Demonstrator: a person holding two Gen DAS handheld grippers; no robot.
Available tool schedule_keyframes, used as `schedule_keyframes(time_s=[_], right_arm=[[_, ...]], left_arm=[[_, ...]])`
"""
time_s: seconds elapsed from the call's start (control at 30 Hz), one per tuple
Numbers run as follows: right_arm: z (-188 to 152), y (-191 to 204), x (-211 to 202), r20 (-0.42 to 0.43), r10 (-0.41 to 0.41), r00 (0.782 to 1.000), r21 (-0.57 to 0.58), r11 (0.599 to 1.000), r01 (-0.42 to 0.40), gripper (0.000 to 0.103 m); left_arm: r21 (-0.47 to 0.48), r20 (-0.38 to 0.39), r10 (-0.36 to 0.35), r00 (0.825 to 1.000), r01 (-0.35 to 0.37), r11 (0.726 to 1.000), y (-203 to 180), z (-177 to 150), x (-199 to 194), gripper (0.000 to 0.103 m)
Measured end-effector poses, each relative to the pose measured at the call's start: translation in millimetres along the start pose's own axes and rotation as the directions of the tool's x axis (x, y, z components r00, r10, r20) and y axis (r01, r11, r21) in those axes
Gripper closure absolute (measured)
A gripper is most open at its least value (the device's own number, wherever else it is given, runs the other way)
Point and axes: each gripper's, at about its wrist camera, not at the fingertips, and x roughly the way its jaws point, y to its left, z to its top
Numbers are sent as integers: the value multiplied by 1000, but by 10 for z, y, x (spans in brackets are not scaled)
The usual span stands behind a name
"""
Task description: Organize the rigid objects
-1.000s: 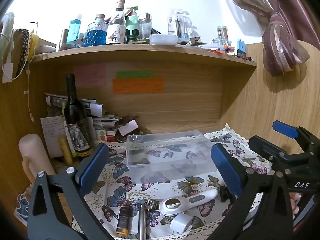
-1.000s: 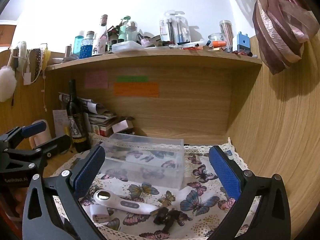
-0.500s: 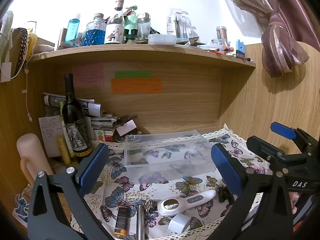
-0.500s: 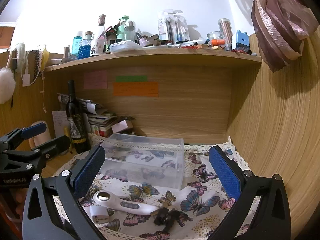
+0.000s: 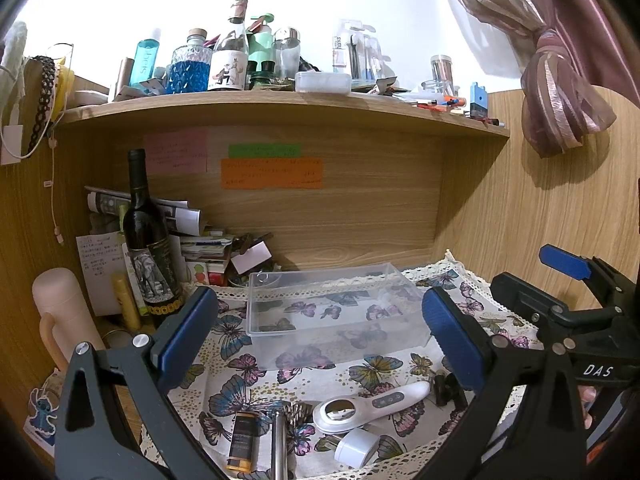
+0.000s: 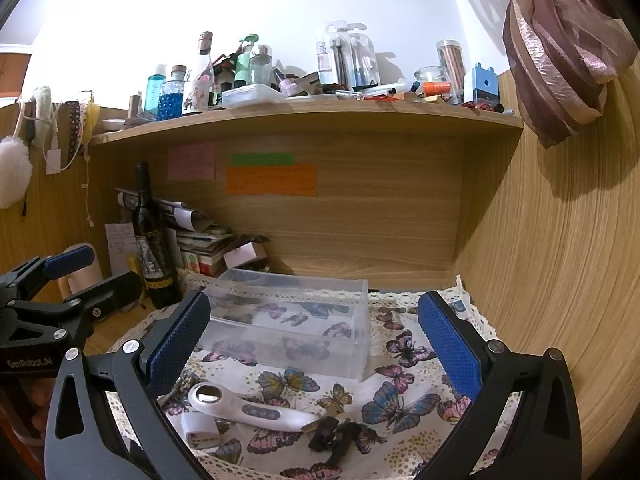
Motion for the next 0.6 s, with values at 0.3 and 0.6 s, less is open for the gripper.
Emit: schedule_keyframes(time_s=[0.3,0.6], right_arm=[[18,33,-32,6,2,1000,-1,1000,-2,0],[32,37,-49,13,3,1000,-3,1000,-3,0]], left_arm=[[0,1,1,1000,-1,1000,-11,4,5,0],[0,2,-3,1000,3,1000,-28,13,-11,0]])
